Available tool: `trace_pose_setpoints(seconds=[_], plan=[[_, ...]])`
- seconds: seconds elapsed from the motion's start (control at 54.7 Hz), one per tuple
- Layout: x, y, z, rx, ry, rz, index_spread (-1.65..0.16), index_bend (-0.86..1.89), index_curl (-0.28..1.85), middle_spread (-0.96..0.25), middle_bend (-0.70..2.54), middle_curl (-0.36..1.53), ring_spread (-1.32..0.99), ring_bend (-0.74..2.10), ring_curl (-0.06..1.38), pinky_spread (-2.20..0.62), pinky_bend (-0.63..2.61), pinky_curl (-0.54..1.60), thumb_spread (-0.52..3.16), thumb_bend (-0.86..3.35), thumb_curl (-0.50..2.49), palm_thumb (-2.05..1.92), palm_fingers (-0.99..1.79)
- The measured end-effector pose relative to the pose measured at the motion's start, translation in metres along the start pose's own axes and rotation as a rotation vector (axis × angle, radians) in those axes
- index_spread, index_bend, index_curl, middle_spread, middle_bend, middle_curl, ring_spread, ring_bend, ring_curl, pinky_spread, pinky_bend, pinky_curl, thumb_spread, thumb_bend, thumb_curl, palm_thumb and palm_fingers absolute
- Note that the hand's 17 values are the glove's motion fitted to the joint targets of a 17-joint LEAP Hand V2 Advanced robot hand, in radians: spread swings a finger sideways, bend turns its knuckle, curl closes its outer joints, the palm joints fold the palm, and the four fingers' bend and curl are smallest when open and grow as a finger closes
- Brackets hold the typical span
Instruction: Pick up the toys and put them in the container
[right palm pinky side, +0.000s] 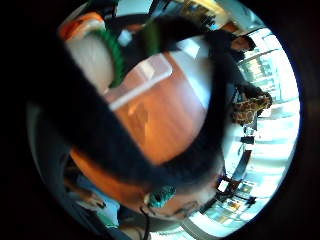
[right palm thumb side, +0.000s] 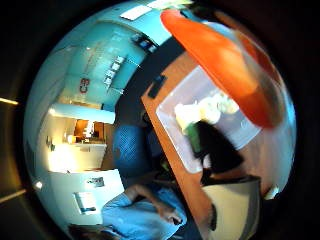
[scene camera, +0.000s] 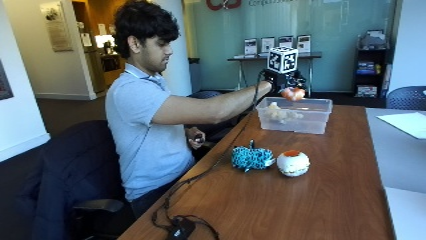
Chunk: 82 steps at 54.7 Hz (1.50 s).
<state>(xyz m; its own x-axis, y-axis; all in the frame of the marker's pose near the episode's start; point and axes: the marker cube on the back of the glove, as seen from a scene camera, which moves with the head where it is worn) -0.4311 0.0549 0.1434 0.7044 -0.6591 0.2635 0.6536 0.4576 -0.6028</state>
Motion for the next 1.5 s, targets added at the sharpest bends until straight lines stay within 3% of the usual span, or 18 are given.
trace_pose_setpoints(seconds=[0.183,0.402,0.603,0.804,0.932,1.024,1.133,1.17,1.298,1.499], plan=[[0.049,0.033,-0.003,-0.021,0.116,0.091,-0.33,0.14,0.34,-0.03,0.17,0.33,-0.06,0.35,0.23,0.04,1.05,0.32,1.43,0.17,0.42,-0.02,-0.12],[0.142,0.095,-0.004,-0.047,0.108,0.304,-0.33,0.15,0.32,-0.01,0.15,0.31,-0.03,0.28,0.22,0.08,1.04,0.32,1.39,0.09,0.37,0.00,-0.11],[0.221,0.174,0.019,-0.193,0.086,0.515,-0.34,0.17,0.31,0.00,0.13,0.28,-0.01,0.25,0.23,0.09,1.04,0.32,1.41,0.08,0.36,0.04,-0.11],[0.256,0.227,0.058,-0.323,-0.005,0.623,-0.34,0.16,0.31,0.01,0.11,0.24,0.01,0.17,0.23,0.10,1.09,0.33,1.42,0.07,0.34,0.07,-0.15],[0.260,0.243,0.088,-0.365,-0.019,0.617,-0.35,0.15,0.30,0.02,0.10,0.22,0.02,0.16,0.22,0.08,1.19,0.36,1.43,0.07,0.34,0.10,-0.15],[0.259,0.239,0.102,-0.285,-0.046,0.593,-0.34,0.12,0.28,0.01,0.17,0.23,0.00,0.27,0.25,-0.01,1.24,0.37,1.51,0.14,0.36,0.22,0.03],[0.266,0.232,0.092,-0.036,-0.038,0.575,-0.30,0.13,0.25,0.00,0.34,0.28,-0.08,0.71,0.32,-0.17,1.17,0.32,1.66,0.33,0.42,0.47,0.73],[0.269,0.232,0.086,0.009,-0.055,0.570,-0.29,0.15,0.25,0.00,0.39,0.30,-0.11,0.79,0.35,-0.21,1.14,0.31,1.65,0.39,0.45,0.56,0.85],[0.269,0.222,0.069,0.107,-0.068,0.568,-0.24,0.18,0.30,-0.01,0.47,0.36,-0.16,0.95,0.46,-0.29,1.10,0.35,1.60,0.51,0.52,0.74,0.95],[0.235,0.169,0.028,0.166,-0.031,0.499,-0.21,0.18,0.33,-0.02,0.51,0.42,-0.19,0.97,0.50,-0.34,1.08,0.37,1.57,0.55,0.58,0.82,0.95]])
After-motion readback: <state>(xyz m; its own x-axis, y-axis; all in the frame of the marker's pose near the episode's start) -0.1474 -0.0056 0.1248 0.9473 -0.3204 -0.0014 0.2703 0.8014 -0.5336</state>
